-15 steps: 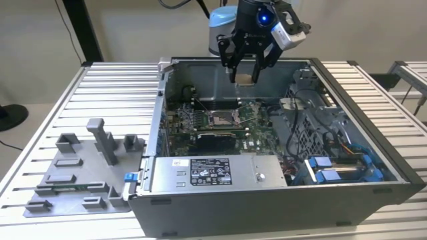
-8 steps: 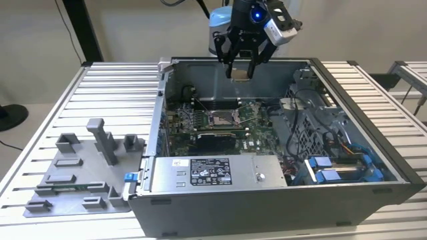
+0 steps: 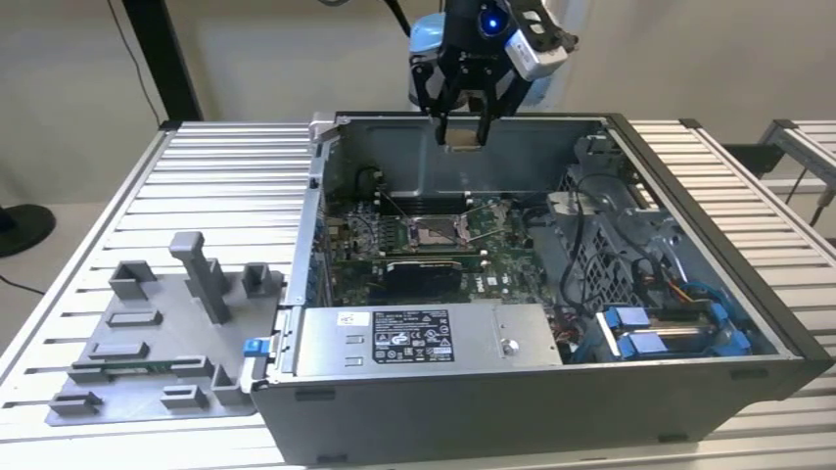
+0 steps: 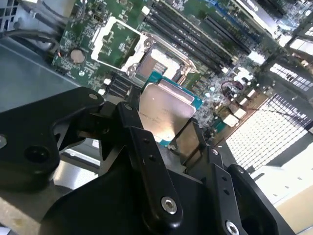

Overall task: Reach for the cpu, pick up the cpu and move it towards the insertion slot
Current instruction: 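Pick up the cpu and move it towards the insertion slot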

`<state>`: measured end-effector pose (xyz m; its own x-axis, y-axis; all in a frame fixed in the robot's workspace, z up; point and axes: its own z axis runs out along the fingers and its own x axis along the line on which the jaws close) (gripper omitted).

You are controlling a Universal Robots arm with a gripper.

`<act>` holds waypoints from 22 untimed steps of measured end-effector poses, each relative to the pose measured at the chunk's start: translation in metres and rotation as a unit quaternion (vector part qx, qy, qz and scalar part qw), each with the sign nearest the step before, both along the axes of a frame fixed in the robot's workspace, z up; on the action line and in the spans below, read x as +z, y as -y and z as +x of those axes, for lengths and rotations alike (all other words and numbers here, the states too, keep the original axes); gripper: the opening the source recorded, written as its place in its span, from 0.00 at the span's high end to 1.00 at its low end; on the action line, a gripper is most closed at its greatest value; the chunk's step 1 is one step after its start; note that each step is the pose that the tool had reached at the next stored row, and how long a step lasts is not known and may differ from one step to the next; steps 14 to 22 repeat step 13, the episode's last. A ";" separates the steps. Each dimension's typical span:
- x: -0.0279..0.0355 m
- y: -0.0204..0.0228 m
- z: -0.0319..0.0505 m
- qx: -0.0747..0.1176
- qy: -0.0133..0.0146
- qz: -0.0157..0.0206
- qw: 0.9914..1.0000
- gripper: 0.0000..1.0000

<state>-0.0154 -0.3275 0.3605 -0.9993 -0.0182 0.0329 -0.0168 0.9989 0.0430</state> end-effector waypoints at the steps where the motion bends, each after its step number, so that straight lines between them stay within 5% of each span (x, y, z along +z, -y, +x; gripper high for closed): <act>1: 0.0000 -0.0022 0.0000 0.000 0.000 0.000 1.000 1.00; 7: -0.0001 -0.0098 0.0000 -0.001 0.000 0.000 1.000 1.00; 22: -0.0001 -0.0102 0.0000 -0.001 0.000 0.000 1.000 1.00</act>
